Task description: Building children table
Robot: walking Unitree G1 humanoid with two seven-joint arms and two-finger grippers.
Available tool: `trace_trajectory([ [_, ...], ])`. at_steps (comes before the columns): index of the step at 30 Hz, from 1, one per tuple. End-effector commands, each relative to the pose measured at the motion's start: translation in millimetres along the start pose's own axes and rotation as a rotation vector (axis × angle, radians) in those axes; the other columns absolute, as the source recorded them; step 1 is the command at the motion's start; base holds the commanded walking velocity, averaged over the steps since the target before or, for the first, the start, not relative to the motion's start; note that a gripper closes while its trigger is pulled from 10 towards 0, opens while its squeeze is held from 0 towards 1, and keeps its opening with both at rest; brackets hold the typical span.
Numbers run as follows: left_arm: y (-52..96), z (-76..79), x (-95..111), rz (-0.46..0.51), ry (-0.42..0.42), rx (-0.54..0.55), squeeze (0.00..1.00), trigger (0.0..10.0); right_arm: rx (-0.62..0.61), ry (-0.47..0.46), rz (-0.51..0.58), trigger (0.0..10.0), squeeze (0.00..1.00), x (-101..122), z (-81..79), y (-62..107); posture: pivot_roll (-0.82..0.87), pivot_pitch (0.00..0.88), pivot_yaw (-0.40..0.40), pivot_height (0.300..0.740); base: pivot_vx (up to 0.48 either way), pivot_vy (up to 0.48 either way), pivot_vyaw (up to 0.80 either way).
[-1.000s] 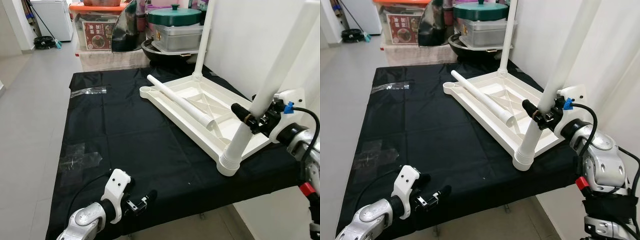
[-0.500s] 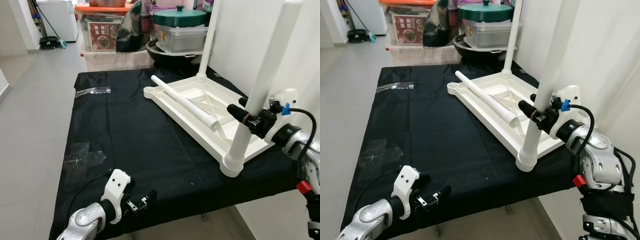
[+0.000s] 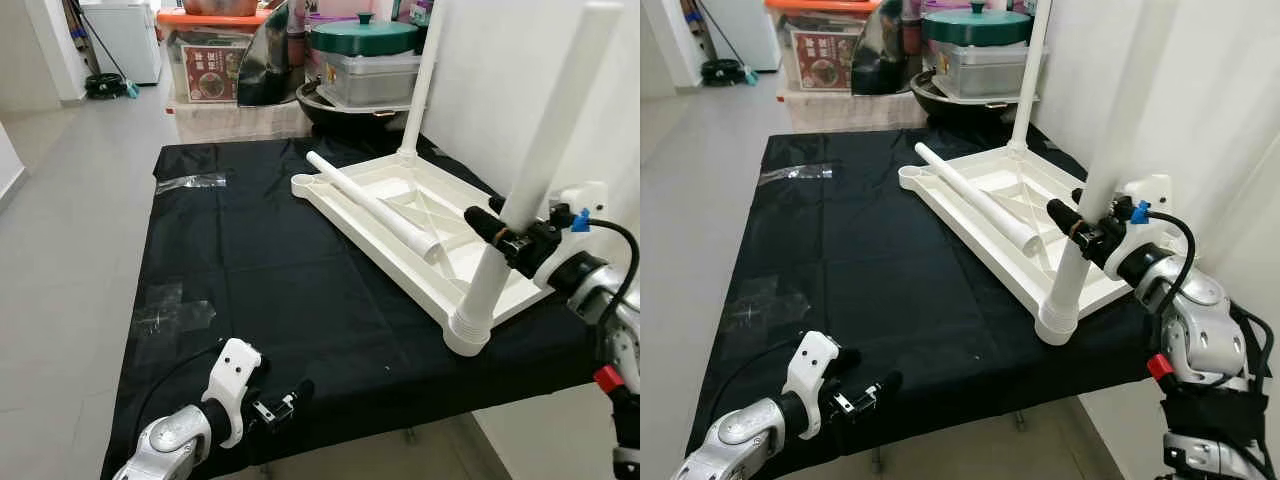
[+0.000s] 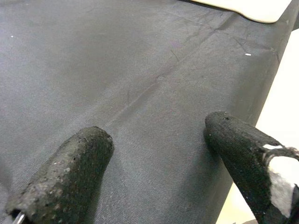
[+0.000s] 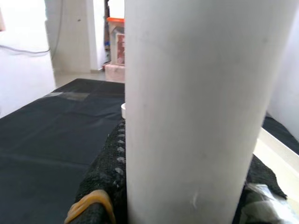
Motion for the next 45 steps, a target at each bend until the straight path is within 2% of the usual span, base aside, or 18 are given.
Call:
trace_trajectory([
  [1,1.8,-1.4,-3,-0.016,-0.004,0.001,0.00,10.0,-0.035,-0.024,-0.075,0.0,0.00,-21,4.1,6.2,-0.03,0.000,-0.048,0.740,0.000,0.000,0.00],
  [2,1.2,-1.6,-2,-0.016,-0.007,-0.001,0.00,10.0,-0.081,-0.049,-0.090,0.0,0.00,-28,5.2,9.7,-0.03,0.000,-0.047,0.740,0.000,0.000,0.00],
  [4,1.2,-1.6,-2,-0.016,-0.007,-0.001,0.00,10.0,-0.081,-0.049,-0.090,0.0,0.00,-28,5.2,9.7,-0.03,0.000,-0.047,0.740,0.000,0.000,0.00],
  [10,0.3,-1.9,-2,-0.014,-0.010,-0.002,0.00,10.0,-0.204,-0.089,-0.150,0.0,0.00,-42,-12.0,11.7,-0.04,0.000,-0.047,0.740,0.000,0.000,0.00],
  [14,-0.4,-1.6,-2,-0.012,-0.010,0.000,0.00,10.0,-0.278,-0.066,-0.185,0.0,0.00,-46,-14.6,11.7,-0.03,0.000,-0.053,0.740,0.000,0.000,0.00],
  [15,-0.7,-1.6,-2,-0.011,-0.010,0.002,0.00,10.0,-0.393,-0.043,-0.255,0.0,0.00,-54,-10.7,15.8,-0.03,0.000,-0.059,0.740,0.000,0.000,0.00],
  [17,-0.7,-1.7,-2,-0.010,-0.010,0.003,0.00,10.0,-0.437,-0.036,-0.282,0.0,0.00,-58,-9.0,18.1,-0.03,0.000,-0.059,0.740,0.000,0.000,0.00],
  [19,-0.7,-2.1,-2,-0.008,-0.010,0.007,0.00,10.0,-0.605,-0.031,-0.341,0.0,0.00,-65,1.1,29.9,-0.03,0.000,-0.069,0.740,0.000,0.000,0.00],
  [20,-0.7,-2.1,-2,-0.008,-0.010,0.007,0.00,10.0,-0.605,-0.031,-0.341,0.0,0.00,-65,1.1,29.9,-0.03,0.000,-0.069,0.740,0.000,0.000,0.00],
  [22,-0.9,-2.3,-2,-0.006,-0.010,0.011,0.00,10.0,-0.725,-0.056,-0.395,0.0,0.00,-73,2.0,40.2,-0.03,0.000,-0.071,0.740,0.000,0.000,0.00],
  [24,-1.4,-2.0,-2,-0.004,-0.009,0.012,0.00,10.0,-0.776,-0.079,-0.429,0.0,0.00,-77,-4.4,44.6,-0.02,0.000,-0.074,0.740,0.000,0.000,0.00],
  [29,-1.7,-2.0,-1,0.000,-0.008,0.014,0.00,10.0,-0.876,-0.088,-0.435,0.0,0.00,-74,-7.1,51.9,-0.03,0.000,-0.080,0.740,0.000,0.000,0.00],
  [30,-1.3,-3.1,-1,0.001,-0.008,0.019,0.00,10.0,-0.930,-0.088,-0.446,0.0,0.00,-72,-8.6,55.0,-0.03,0.000,-0.081,0.740,0.000,0.000,0.00],
  [45,-1.9,-2.8,-1,0.006,-0.007,0.029,0.00,10.0,-1.008,-0.098,-0.502,0.0,0.00,-68,-23.3,46.1,-0.02,0.000,-0.091,0.740,0.000,0.000,0.00],
])
Point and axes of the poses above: a point about 5 cm out from each wrist's last joint towards the gripper, its own y axis pointing back from the gripper into the wrist, its own x axis along the axis of the wrist's last joint, z = x × y, the point moved 6 cm from there along -y, pointing out of the wrist towards the gripper, and after that the axes turned 13 degrees about y, right-handed, at the moved point
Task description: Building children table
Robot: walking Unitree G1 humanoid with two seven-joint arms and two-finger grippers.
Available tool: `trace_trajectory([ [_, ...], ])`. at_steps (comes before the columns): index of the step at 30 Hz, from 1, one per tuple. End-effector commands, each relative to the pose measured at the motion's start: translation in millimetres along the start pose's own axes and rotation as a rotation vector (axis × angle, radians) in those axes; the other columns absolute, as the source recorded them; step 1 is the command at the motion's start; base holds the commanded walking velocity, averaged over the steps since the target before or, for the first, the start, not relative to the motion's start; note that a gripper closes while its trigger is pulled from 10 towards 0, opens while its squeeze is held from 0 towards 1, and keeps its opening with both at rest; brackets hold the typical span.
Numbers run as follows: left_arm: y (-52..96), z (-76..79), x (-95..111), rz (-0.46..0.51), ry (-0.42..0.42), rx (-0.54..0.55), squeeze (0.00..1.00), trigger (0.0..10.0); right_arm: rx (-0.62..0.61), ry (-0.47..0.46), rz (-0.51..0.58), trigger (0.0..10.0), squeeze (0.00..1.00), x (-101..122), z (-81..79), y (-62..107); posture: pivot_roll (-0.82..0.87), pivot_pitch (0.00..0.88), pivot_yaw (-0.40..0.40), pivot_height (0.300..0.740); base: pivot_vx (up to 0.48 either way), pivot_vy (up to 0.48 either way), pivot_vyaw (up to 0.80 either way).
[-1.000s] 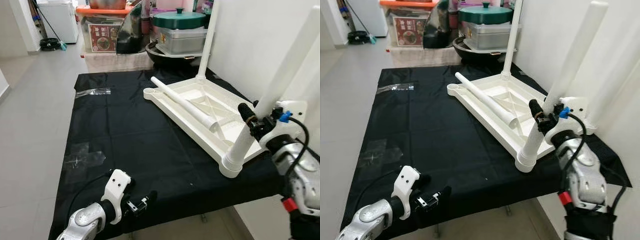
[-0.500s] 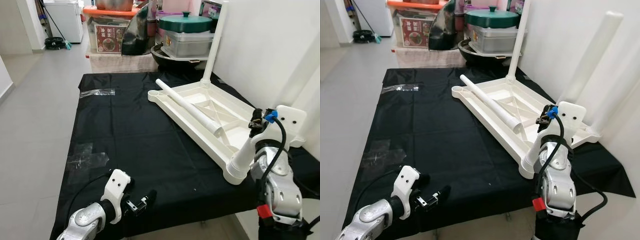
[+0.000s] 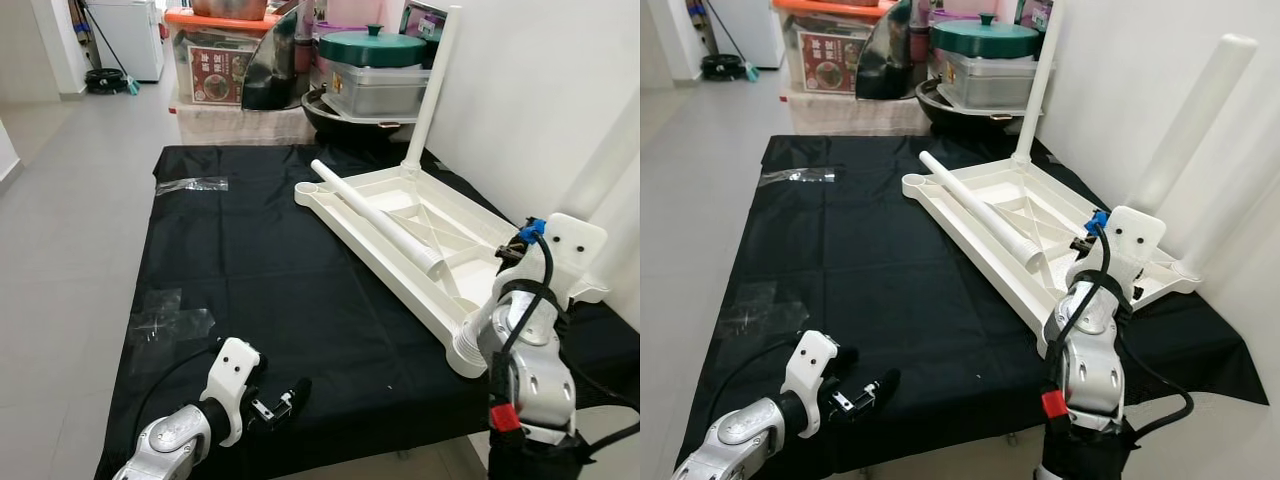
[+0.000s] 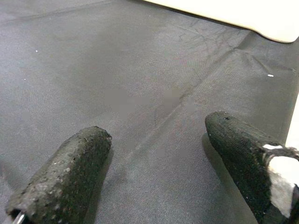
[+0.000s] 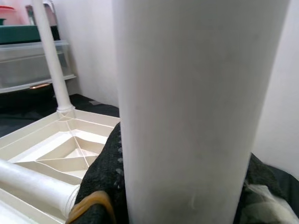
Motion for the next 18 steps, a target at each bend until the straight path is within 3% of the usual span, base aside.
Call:
trace_trajectory([
  [1,-1.4,0.1,-3,-0.007,0.000,0.003,0.00,10.0,-0.047,0.077,-0.181,0.0,0.00,-47,7.4,1.7,-0.02,0.000,-0.091,0.740,0.000,0.000,0.00],
  [6,-1.5,0.2,-3,-0.006,0.001,0.003,0.00,10.0,-0.042,0.075,-0.184,0.0,0.00,-48,5.9,2.4,-0.02,0.000,-0.091,0.740,0.000,0.000,0.00],
  [7,-1.8,-0.3,-3,-0.008,-0.001,0.002,0.00,10.0,0.060,0.085,-0.163,10.0,0.00,-43,-9.5,2.7,-0.03,0.000,-0.088,0.740,0.000,0.000,0.00],
  [11,-2.4,-0.5,-3,-0.009,-0.001,0.000,0.00,10.0,0.114,0.084,-0.134,10.0,0.00,-35,-18.2,4.2,-0.03,0.000,-0.086,0.740,0.000,0.000,0.00],
  [18,-2.6,-0.5,-2,-0.010,-0.001,-0.002,0.00,10.0,0.098,0.075,-0.123,10.0,0.00,-32,-15.6,4.6,-0.03,0.000,-0.085,0.740,0.000,0.000,0.00],
])
Point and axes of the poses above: a point about 5 cm out from each wrist's last joint towards the gripper, its own y axis pointing back from the gripper into the wrist, its own x axis along the axis of the wrist's last joint, z = x × y, the point moved 6 cm from there along -y, pointing out of the wrist towards the gripper, and after that the axes turned 13 degrees about y, right-handed, at the moved point
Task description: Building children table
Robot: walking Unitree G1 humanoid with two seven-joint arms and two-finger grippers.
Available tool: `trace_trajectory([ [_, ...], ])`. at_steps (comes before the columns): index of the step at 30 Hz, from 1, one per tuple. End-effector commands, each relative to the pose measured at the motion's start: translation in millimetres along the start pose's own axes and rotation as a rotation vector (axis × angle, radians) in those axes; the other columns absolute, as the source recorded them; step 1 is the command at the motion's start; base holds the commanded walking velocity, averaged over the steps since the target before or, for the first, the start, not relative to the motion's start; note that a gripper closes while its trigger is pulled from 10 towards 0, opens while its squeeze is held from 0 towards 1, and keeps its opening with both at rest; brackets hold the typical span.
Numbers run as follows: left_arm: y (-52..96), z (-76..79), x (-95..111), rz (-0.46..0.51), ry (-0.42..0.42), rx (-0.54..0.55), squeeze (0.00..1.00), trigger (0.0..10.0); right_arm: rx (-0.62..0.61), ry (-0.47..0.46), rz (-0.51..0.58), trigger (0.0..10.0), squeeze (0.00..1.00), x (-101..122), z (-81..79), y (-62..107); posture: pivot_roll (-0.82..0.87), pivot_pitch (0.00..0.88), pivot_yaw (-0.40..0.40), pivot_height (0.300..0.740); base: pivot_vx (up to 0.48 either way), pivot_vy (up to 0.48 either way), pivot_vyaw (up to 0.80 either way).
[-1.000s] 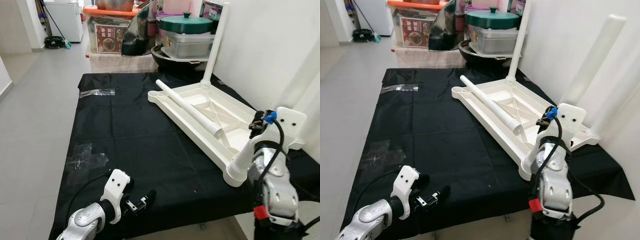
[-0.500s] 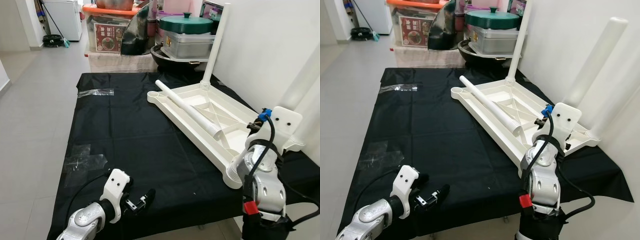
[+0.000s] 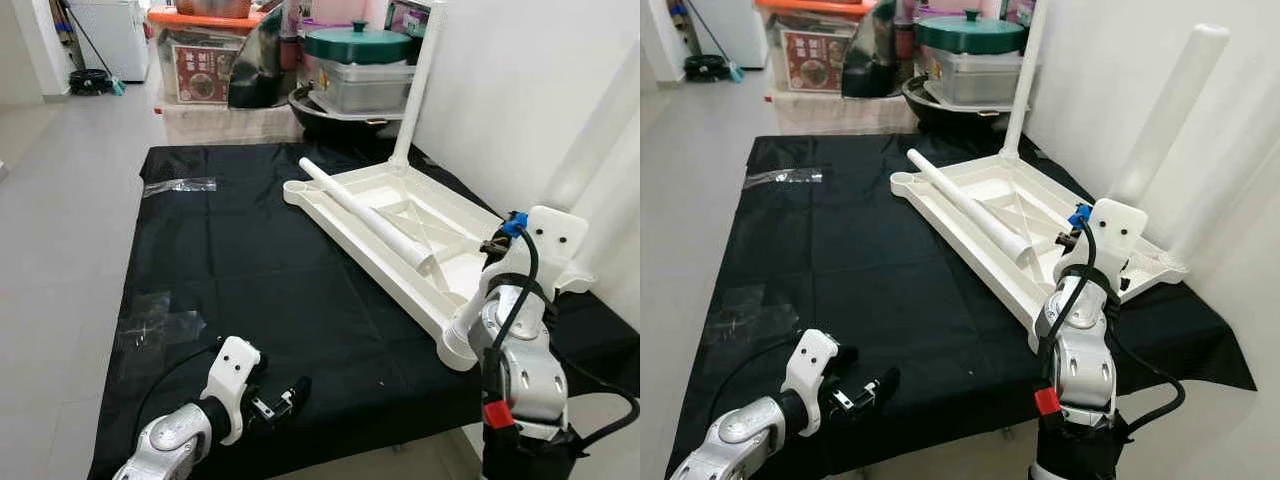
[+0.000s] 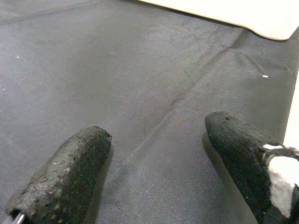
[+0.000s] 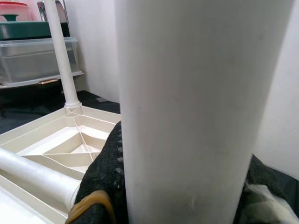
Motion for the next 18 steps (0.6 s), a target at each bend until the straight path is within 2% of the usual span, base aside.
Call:
trace_trajectory([
  [1,-1.7,-0.2,-3.6,-0.012,0.002,-0.001,0.00,10.0,0.013,0.054,-0.159,10.0,0.00,-41.1,-1.4,1.9,-0.03,0.000,-0.085,0.740,0.000,0.000,0.00],
  [8,-1.4,0.3,-4.4,-0.013,0.004,-0.002,0.00,10.0,-0.029,0.039,-0.172,10.0,0.00,-41.6,6.4,0.3,-0.03,0.000,-0.086,0.740,0.000,0.000,0.00],
  [9,-1.4,0.5,-4.5,-0.013,0.004,-0.003,0.00,10.0,-0.029,0.039,-0.173,10.0,0.03,-41.8,6.8,0.2,-0.03,0.000,-0.086,0.740,0.000,0.000,0.00],
  [10,-1.5,0.7,-4.5,-0.013,0.004,-0.003,0.00,10.0,-0.031,0.038,-0.173,10.0,0.44,-41.7,7.3,0.3,-0.03,0.000,-0.086,0.740,0.000,0.000,0.00],
  [11,-1.5,0.8,-4.6,-0.013,0.005,-0.004,0.00,10.0,-0.032,0.038,-0.172,10.0,0.44,-41.6,7.5,0.3,-0.03,0.000,-0.086,0.740,0.000,0.000,0.00],
  [12,-1.4,0.8,-4.7,-0.013,0.005,-0.003,0.00,10.0,-0.031,0.038,-0.172,10.0,0.75,-41.5,7.6,0.4,-0.03,0.000,-0.086,0.740,0.000,0.000,0.00],
  [15,-1.4,0.8,-5.0,-0.014,0.005,-0.003,0.00,10.0,-0.030,0.037,-0.173,10.0,0.75,-41.5,7.6,0.7,-0.03,0.000,-0.086,0.740,0.000,0.000,0.00],
  [16,-1.2,0.8,-5.1,-0.014,0.005,-0.003,0.00,10.0,-0.020,0.042,-0.169,10.0,0.62,-40.0,6.1,0.6,-0.03,0.000,-0.086,0.740,0.000,0.000,0.00],
  [17,-1.0,0.9,-5.2,-0.014,0.005,-0.004,0.00,10.0,-0.011,0.043,-0.161,10.0,0.00,-37.8,4.6,0.5,-0.03,0.000,-0.086,0.740,0.000,0.000,0.00],
  [18,-0.9,0.9,-5.2,-0.014,0.006,-0.005,0.00,10.0,-0.004,0.043,-0.155,10.0,0.00,-36.3,3.6,0.4,-0.03,0.000,-0.086,0.740,0.000,0.000,0.00],
])
Point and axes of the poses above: a point about 5 cm out from each wrist's last joint towards the gripper, its own y axis pointing back from the gripper into the wrist, its own x axis along the axis of the wrist's last joint, z = x × y, the point moved 6 cm from there along -y, pointing out of the wrist towards the gripper, and after that the axes turned 13 degrees about y, right-handed, at the moved point
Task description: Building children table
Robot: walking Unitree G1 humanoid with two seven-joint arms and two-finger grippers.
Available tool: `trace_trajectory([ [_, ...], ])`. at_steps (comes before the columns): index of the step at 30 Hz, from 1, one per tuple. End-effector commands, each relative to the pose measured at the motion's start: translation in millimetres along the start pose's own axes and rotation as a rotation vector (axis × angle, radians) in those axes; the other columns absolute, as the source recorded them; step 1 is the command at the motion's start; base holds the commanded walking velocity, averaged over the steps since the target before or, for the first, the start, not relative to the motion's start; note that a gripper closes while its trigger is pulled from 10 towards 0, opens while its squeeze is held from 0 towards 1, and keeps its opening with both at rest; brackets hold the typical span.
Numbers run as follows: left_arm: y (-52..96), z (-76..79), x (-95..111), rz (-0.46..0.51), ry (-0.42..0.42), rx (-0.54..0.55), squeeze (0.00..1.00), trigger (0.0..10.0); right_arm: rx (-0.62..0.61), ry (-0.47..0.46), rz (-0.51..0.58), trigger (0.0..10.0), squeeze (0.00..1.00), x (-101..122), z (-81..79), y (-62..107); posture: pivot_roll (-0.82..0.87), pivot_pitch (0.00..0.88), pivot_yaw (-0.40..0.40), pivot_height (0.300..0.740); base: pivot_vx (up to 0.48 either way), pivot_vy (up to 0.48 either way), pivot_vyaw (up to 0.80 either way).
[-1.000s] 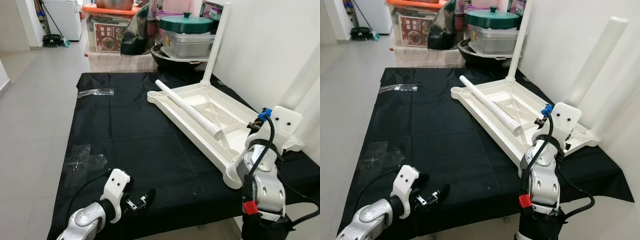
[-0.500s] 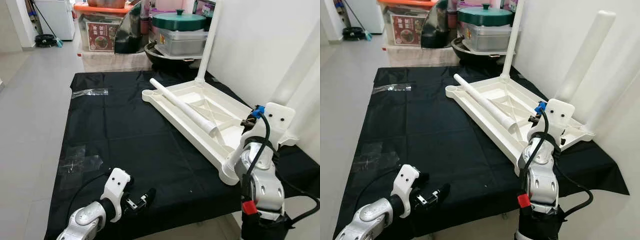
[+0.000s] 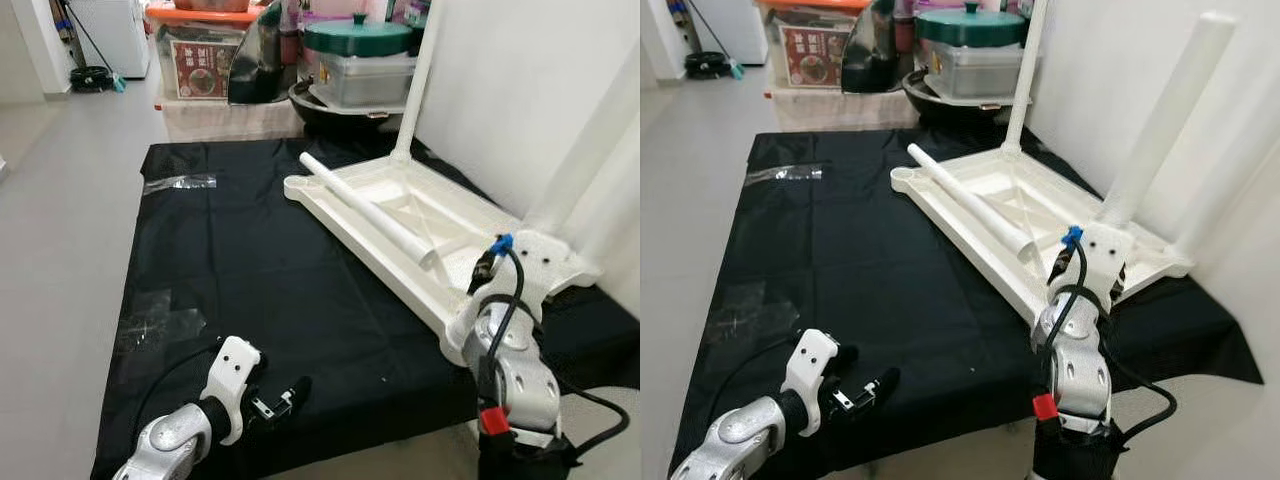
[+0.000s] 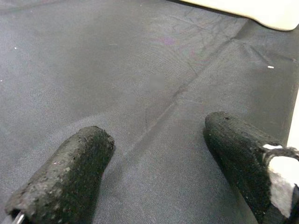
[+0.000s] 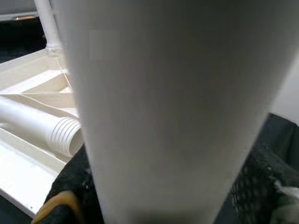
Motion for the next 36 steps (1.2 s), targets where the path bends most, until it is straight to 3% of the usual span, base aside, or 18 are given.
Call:
trace_trajectory([
  [1,-0.5,0.6,-7,-0.021,0.010,-0.003,0.00,10.0,-0.013,0.004,0.009,10.0,0.00,4,5.7,-1.0,-0.03,0.000,-0.085,0.740,0.000,0.000,0.00],
  [9,0.0,0.6,-7,-0.025,0.011,-0.006,0.00,10.0,0.006,0.000,0.098,10.0,0.00,31,12.9,2.4,-0.04,0.000,-0.082,0.740,0.000,0.000,0.00],
  [16,-0.7,0.8,-7,-0.026,0.009,-0.010,0.00,10.0,0.023,0.007,0.134,10.0,0.00,39,18.0,4.7,-0.04,0.000,-0.074,0.740,0.000,0.000,0.00],
  [23,-1.7,1.1,-7,-0.027,0.009,-0.017,0.00,10.0,0.119,0.016,0.207,10.0,0.00,53,17.3,3.7,-0.05,0.000,-0.067,0.740,0.000,0.000,0.00],
  [28,-2.9,1.6,-7,-0.029,0.008,-0.024,0.00,10.0,0.205,0.075,0.295,10.0,0.00,70,25.6,-8.4,-0.05,0.000,-0.063,0.740,0.000,0.000,0.00],
  [36,-2.9,1.5,-7,-0.030,0.007,-0.026,0.00,10.0,0.297,0.132,0.301,10.0,0.00,68,20.4,-10.5,-0.05,0.000,-0.060,0.740,0.000,0.000,0.00],
])
Point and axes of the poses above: a point about 5 cm out from each wrist's last joint towards the gripper, its own y axis pointing back from the gripper into the wrist, its own x axis along the axis of the wrist's last joint, z = x × y, the point moved 6 cm from there along -y, pointing out of the wrist towards the gripper, and after that the axes turned 13 degrees about y, right-handed, at the moved point
